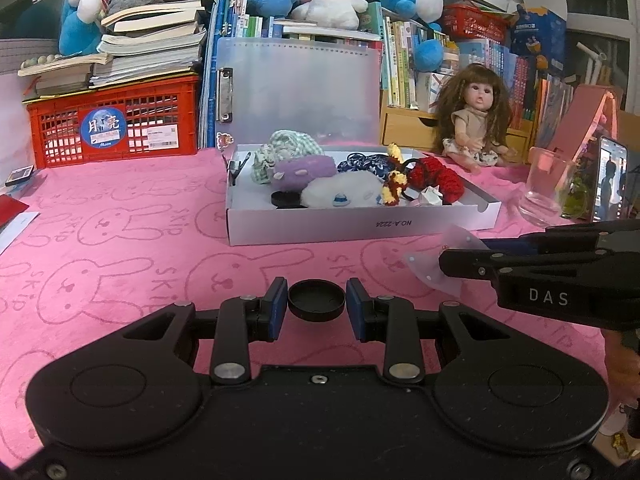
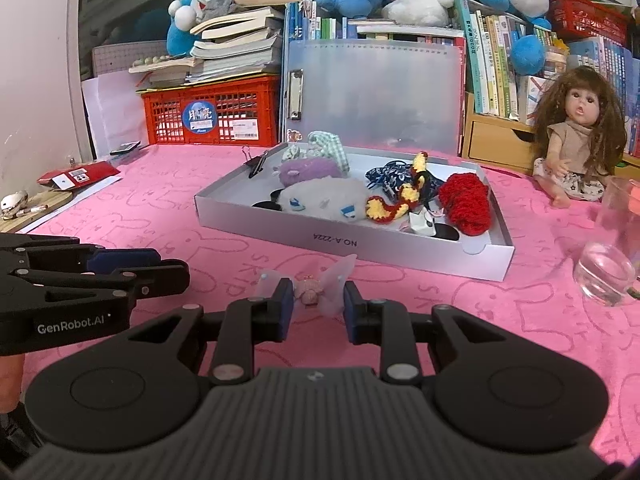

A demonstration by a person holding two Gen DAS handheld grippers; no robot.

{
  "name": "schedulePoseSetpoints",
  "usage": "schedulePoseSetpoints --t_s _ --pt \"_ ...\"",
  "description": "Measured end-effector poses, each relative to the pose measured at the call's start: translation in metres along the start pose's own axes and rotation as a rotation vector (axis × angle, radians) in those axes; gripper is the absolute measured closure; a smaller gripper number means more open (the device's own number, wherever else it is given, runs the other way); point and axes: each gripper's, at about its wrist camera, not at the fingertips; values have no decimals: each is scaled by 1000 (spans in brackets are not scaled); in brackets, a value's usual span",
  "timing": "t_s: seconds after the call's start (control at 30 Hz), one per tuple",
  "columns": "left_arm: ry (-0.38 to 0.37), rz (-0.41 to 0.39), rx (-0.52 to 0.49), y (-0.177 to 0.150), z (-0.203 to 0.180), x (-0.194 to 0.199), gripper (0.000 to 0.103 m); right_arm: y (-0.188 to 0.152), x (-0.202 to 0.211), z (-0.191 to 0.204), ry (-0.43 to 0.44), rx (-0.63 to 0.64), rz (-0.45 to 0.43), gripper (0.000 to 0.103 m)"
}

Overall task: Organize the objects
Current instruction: 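Lift the black lid and pink bow and carry them toward the white box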

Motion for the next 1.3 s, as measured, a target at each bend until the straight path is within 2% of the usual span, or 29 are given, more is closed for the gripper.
schedulePoseSetpoints --t_s 1.3 --pt "-44 -27 0 24 -27 -19 73 1 6 -20 -49 -34 -30 73"
Point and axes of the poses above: each gripper's, at about its wrist camera, not at the fingertips, and x roughly against the way its jaws point, z to its left, y to its top, and after that the axes turned 12 degrees about y, right-handed
